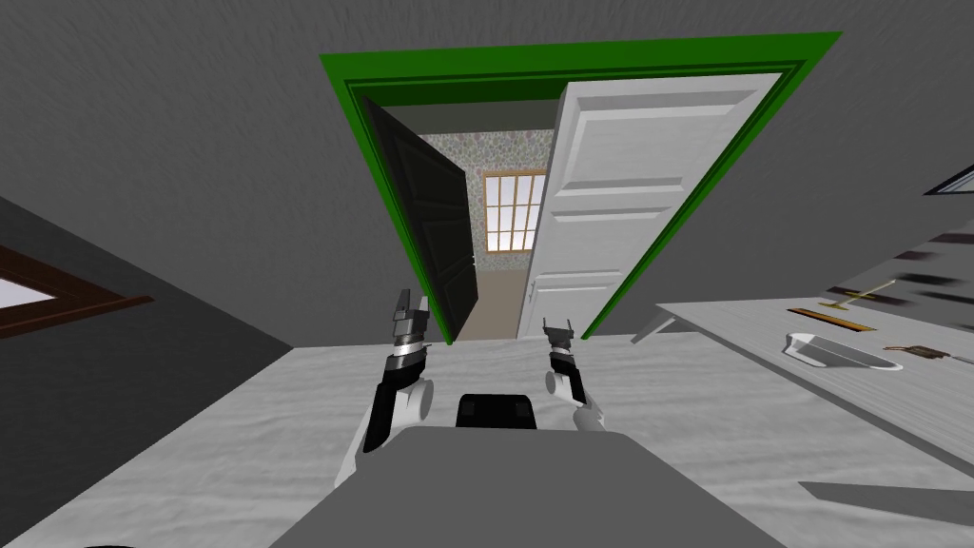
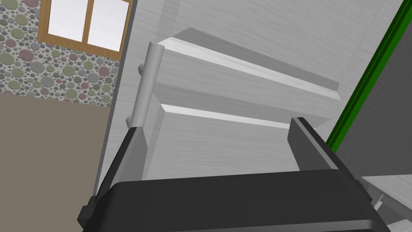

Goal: Push the door open

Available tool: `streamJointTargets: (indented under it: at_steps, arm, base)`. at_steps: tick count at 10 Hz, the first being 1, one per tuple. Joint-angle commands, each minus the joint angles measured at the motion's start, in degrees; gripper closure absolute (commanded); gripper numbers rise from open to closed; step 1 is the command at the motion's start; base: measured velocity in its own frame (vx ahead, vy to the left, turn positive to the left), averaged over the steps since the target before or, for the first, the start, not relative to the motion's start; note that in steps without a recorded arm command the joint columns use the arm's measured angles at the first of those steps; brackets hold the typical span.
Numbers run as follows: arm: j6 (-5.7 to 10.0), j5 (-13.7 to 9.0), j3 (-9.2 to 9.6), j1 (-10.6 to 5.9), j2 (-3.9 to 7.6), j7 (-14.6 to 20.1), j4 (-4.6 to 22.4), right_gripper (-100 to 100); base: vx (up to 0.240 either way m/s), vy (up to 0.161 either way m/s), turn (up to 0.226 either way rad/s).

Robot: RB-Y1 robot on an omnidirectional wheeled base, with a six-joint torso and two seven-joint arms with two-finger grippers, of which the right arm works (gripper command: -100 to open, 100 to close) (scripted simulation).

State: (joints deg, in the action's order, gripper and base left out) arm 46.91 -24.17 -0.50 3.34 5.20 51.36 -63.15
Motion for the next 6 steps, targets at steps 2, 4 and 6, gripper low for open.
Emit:
streamJointTargets:
  at_steps: [2, 4, 6]
  arm:
    - [0.01, 0.0, 0.0, 0.0, 0.0, 0.0, 0.0, -100]
    - [0.01, 0.0, 0.0, 0.0, 0.0, 0.0, 0.0, -100]
    - [-0.13, -0.4, 1.08, 0.38, -0.09, 1.7, 0.8, -100]
  base:
    - [0.002, -0.002, -0.006]
    - [0.0, 0.0, 0.0]
    - [0.005, -0.005, -0.017]
